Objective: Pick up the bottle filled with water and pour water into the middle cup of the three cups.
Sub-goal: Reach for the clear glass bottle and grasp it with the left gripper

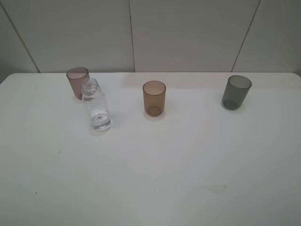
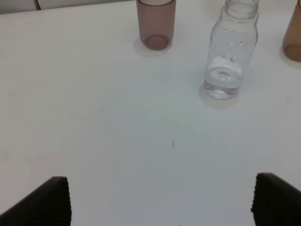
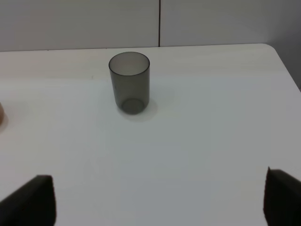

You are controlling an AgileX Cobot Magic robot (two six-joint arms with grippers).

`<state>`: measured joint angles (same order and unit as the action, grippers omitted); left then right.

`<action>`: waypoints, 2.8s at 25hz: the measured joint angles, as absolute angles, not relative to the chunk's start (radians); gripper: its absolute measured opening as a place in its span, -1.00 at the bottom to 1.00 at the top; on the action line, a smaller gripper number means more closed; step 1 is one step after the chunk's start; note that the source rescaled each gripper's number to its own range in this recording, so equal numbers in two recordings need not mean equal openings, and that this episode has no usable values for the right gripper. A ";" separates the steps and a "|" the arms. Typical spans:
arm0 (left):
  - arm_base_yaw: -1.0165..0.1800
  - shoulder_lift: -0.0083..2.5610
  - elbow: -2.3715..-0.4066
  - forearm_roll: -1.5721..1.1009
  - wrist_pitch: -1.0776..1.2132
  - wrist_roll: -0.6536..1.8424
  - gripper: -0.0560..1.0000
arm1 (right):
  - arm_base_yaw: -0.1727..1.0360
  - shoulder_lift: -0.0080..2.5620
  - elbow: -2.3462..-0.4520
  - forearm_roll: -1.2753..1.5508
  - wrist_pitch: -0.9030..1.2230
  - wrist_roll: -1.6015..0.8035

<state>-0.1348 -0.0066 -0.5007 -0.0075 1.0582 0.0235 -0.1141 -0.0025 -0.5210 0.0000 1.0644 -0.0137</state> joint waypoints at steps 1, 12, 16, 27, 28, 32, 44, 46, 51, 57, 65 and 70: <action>-0.135 -0.007 -0.501 -0.008 1.058 0.023 0.94 | -0.114 -0.002 -0.521 0.000 1.064 -0.014; -0.135 -0.007 -0.501 -0.008 1.058 0.023 0.94 | -0.114 -0.002 -0.521 0.000 1.064 -0.014; -0.135 -0.007 -0.501 -0.008 1.058 0.023 0.94 | -0.114 -0.002 -0.521 0.000 1.064 -0.014; -0.135 -0.007 -0.501 -0.008 1.058 0.023 0.94 | -0.114 -0.002 -0.521 0.000 1.064 -0.014; -0.135 -0.007 -0.501 -0.008 1.058 0.023 0.94 | -0.114 -0.002 -0.521 0.000 1.064 -0.014; -0.135 -0.007 -0.501 -0.008 1.058 0.023 0.94 | -0.114 -0.002 -0.521 0.000 1.064 -0.014; -0.257 0.446 -0.528 -0.029 0.693 0.029 0.94 | -0.114 -0.002 -0.521 0.000 1.064 -0.014; -0.258 0.577 -0.528 -0.066 0.610 0.039 0.94 | -0.114 -0.002 -0.521 0.000 1.064 -0.014; -0.263 0.855 -0.528 -0.208 0.477 0.086 0.94 | -0.114 -0.002 -0.521 0.000 1.064 -0.014; -0.330 1.076 -0.481 -0.266 0.239 0.101 0.94 | -0.114 -0.002 -0.521 0.000 1.064 -0.014; -0.529 1.331 -0.303 -0.271 -0.378 0.104 0.94 | -0.114 -0.002 -0.521 0.000 1.064 -0.014; -0.553 1.492 -0.220 -0.275 -0.694 0.069 0.94 | -0.114 -0.002 -0.521 0.000 1.064 -0.014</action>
<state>-0.5530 1.4923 -0.2198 -0.2750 -0.6937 0.0685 -0.1141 -0.0025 -0.5210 0.0000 1.0644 -0.0137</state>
